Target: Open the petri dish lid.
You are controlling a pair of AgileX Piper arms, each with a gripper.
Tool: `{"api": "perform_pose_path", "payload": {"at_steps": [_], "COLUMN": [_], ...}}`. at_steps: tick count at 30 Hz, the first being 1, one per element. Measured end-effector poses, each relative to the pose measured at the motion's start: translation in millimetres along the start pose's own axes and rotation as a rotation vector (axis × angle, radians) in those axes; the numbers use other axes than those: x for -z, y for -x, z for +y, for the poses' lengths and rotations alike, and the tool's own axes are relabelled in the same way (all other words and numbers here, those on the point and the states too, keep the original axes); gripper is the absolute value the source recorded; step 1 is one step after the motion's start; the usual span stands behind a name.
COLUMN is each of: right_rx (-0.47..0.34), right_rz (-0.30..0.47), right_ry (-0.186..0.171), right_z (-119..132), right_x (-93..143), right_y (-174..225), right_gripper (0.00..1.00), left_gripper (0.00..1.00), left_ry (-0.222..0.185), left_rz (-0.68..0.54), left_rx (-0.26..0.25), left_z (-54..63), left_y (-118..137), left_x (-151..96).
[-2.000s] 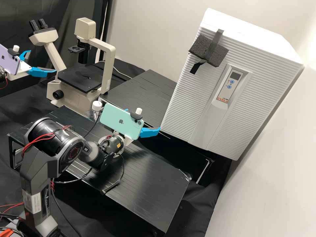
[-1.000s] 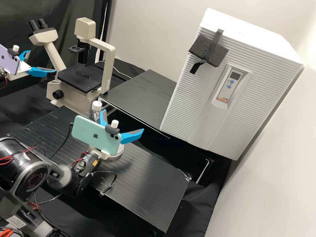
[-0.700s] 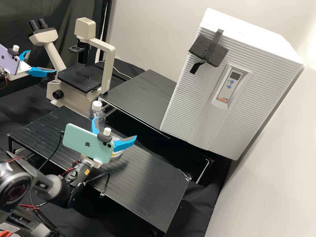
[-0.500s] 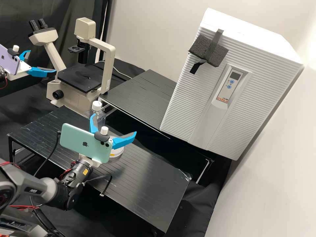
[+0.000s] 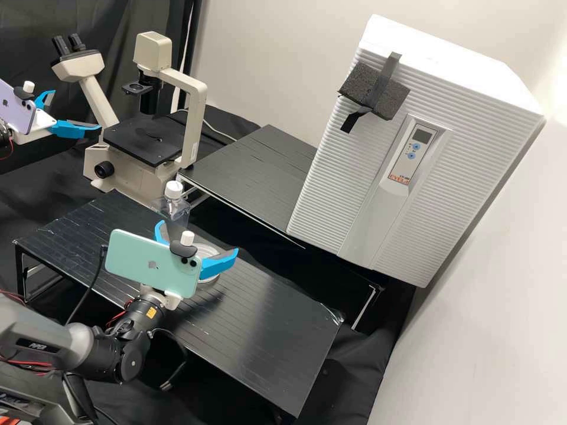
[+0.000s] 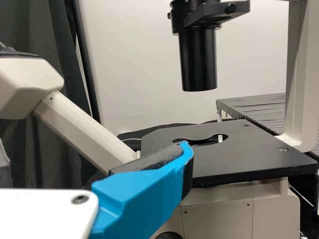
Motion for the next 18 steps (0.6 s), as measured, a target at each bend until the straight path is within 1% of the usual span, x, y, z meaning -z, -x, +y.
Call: {"api": "perform_pose_path", "payload": {"at_steps": [9,14,18], "right_rx": [0.063,0.064,0.070], "right_rz": [-0.016,-0.020,-0.026], "right_ry": [0.019,0.017,0.007], "right_z": [-3.2,-3.3,-4.0], "right_x": [-2.2,-2.6,-4.3], "right_y": [4.3,4.3,3.6], "right_gripper": [1.00,1.00,1.00], "left_gripper": [1.00,1.00,1.00], "left_ry": [0.000,0.000,0.000], "left_rz": [0.000,0.000,0.000], "left_rx": [0.000,0.000,0.000], "left_z": [0.0,0.0,0.0], "left_y": [0.0,0.0,0.0], "left_x": [0.0,0.0,0.0]}}
